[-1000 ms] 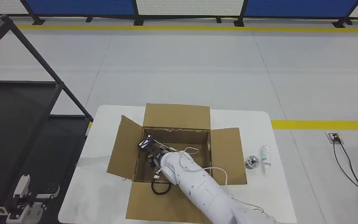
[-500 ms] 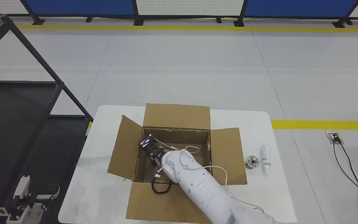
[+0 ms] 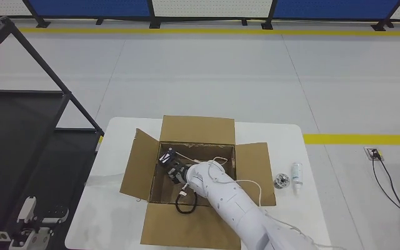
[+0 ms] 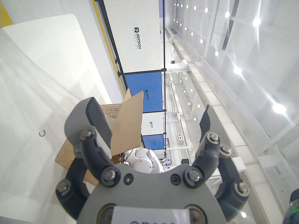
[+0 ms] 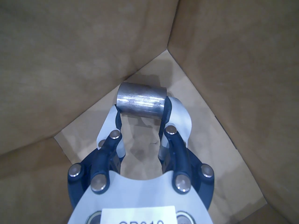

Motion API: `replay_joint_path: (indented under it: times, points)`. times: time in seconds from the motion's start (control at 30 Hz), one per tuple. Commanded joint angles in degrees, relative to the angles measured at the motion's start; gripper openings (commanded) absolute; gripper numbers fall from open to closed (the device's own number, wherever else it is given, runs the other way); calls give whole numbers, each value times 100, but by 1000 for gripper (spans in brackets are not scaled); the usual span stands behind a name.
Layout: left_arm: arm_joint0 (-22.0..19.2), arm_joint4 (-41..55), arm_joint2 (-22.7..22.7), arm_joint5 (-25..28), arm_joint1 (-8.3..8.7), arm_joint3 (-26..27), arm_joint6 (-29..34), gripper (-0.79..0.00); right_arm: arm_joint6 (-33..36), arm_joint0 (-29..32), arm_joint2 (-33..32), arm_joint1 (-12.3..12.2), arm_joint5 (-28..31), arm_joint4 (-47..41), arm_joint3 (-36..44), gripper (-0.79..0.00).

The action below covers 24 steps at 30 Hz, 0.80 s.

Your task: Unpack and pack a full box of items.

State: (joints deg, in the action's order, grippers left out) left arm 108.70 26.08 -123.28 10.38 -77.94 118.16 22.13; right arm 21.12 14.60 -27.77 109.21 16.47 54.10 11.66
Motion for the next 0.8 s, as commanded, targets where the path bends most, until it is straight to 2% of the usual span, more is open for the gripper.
replay_joint_path:
  times: [0.0, 0.1, 0.33, 0.63, 0.67, 0.7, 0.77]
  points:
    - [11, -8, 2, 0, 0, 3, 7, 0, 56, -1, -18, -34, -99, 33, 48, -785]
    - [22, -13, -3, 9, -1, 4, 6, 0, 121, 10, -52, -102, -144, 85, 139, -785]
    - [45, -23, -8, 34, -2, 11, 27, 0, 477, 11, -119, -329, 229, 285, 505, -785]
    - [68, -44, 0, 36, -5, 44, 10, 0, 1916, 161, -392, -730, 368, 356, 1457, -785]
    - [70, -46, 3, 36, -6, 47, 8, 0, 2068, 189, -457, -789, 339, 341, 1593, -668]
    - [71, -47, 5, 37, -6, 50, 5, 0, 2158, 227, -526, -852, 252, 351, 1737, -499]
    - [73, -56, 12, 34, -8, 59, -6, 0, 2347, 344, -645, -982, 176, 414, 2072, -394]
